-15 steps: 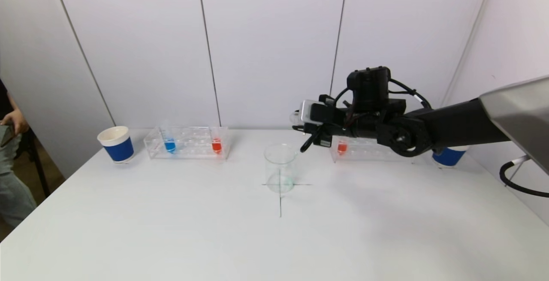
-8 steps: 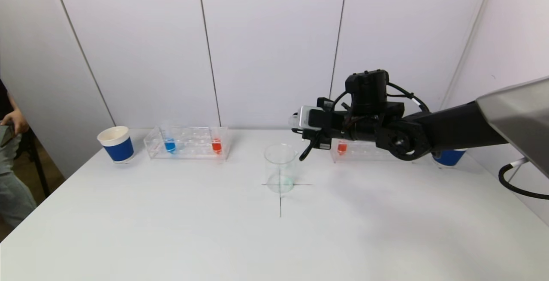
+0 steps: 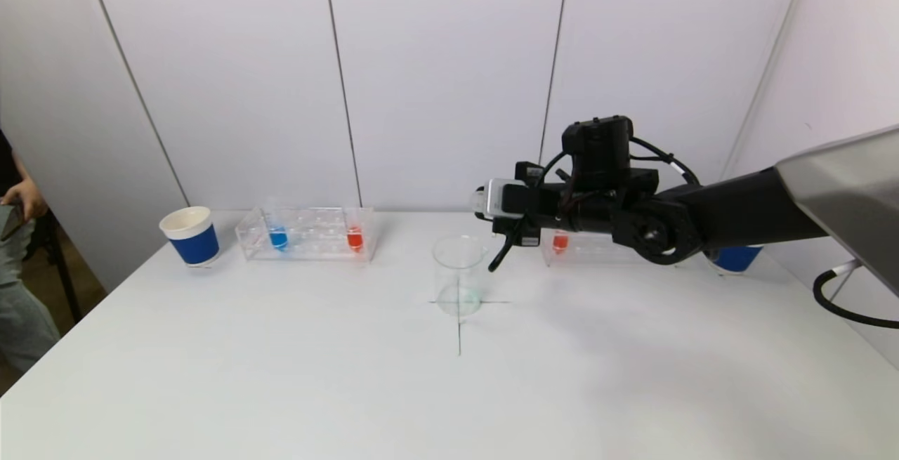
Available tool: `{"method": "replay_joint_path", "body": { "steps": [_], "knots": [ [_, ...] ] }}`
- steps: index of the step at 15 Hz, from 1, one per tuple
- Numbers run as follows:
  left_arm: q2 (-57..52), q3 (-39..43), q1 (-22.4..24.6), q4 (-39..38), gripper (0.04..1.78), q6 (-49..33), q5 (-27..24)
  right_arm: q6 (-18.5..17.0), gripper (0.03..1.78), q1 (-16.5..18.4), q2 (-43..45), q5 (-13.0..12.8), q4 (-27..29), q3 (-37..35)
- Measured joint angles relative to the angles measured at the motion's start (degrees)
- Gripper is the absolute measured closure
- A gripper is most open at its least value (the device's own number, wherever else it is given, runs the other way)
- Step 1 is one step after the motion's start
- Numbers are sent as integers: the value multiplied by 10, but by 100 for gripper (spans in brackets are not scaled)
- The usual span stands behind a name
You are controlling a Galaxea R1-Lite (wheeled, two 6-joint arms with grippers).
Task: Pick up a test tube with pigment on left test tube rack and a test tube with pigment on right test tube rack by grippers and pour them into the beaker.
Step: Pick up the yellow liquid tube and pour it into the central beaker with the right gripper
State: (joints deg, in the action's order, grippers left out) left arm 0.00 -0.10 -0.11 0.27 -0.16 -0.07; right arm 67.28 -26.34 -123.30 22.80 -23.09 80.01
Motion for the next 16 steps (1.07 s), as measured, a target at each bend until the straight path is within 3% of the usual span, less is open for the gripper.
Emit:
{"method": "replay_joint_path", "body": {
  "steps": [9,16],
  "knots": [
    [0,0,0,0,5,0,0,57,131,-2,-1,-11,2,1],
    [0,0,0,0,5,0,0,80,131,-17,-1,-22,1,-1]
  ]
}}
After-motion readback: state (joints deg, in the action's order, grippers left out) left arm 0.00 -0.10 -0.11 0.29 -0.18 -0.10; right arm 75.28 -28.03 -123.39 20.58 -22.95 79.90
